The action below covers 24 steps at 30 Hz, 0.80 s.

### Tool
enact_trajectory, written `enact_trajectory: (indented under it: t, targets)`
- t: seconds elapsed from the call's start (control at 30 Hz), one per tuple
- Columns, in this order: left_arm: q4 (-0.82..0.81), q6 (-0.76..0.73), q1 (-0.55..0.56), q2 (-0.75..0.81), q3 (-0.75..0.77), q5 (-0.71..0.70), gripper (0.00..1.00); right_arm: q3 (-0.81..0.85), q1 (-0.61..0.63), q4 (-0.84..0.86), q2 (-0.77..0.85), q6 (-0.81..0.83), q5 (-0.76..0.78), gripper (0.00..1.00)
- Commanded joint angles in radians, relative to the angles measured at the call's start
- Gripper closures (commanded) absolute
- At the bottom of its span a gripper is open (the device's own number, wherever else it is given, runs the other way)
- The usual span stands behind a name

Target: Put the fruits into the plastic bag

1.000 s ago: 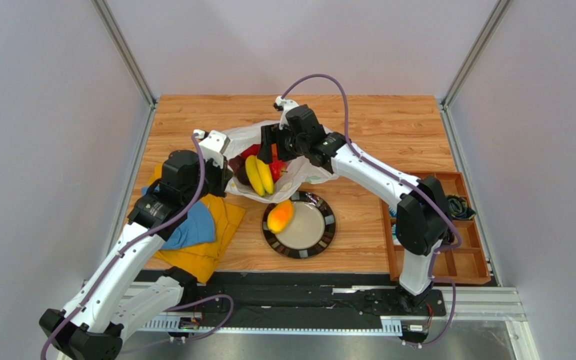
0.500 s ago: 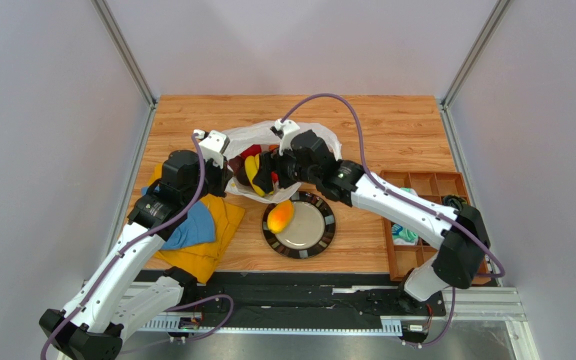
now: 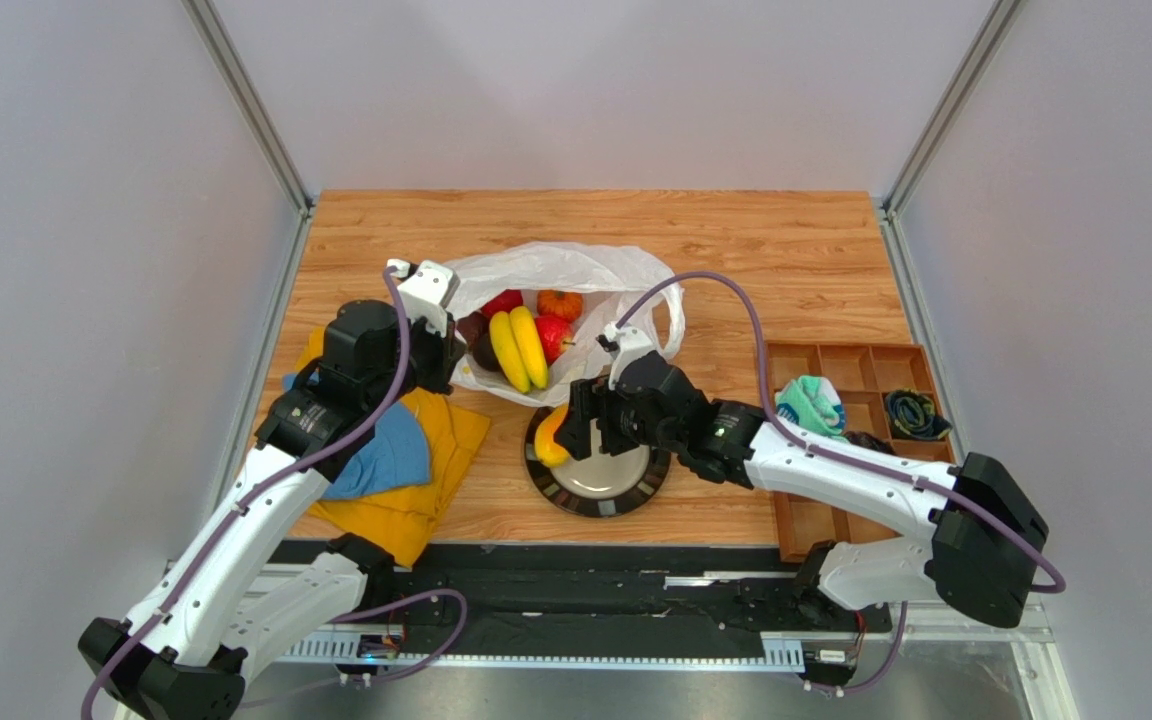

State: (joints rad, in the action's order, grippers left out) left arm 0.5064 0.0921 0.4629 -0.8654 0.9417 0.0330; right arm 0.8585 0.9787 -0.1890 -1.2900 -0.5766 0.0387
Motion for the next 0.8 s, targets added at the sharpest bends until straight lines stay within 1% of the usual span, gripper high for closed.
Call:
enact_trajectory:
  t: [0.0, 0.33, 0.6, 0.77]
  targets:
    - [-0.011, 0.014, 0.002, 0.008, 0.04, 0.008, 1.0, -0.05, 0.006, 0.109, 0.015, -0.11, 0.04, 0.23]
    - [-0.009, 0.014, 0.002, 0.008, 0.04, 0.008, 1.0, -0.055, 0.006, 0.152, -0.106, -0.219, 0.135, 0.19]
    - [-0.011, 0.014, 0.002, 0.009, 0.042, 0.008, 1.0, -0.009, 0.006, 0.174, -0.245, -0.25, 0.128, 0.19]
    - [-0.011, 0.014, 0.002, 0.011, 0.04, 0.011, 1.0, 0.004, 0.006, 0.18, -0.285, -0.273, 0.125, 0.18]
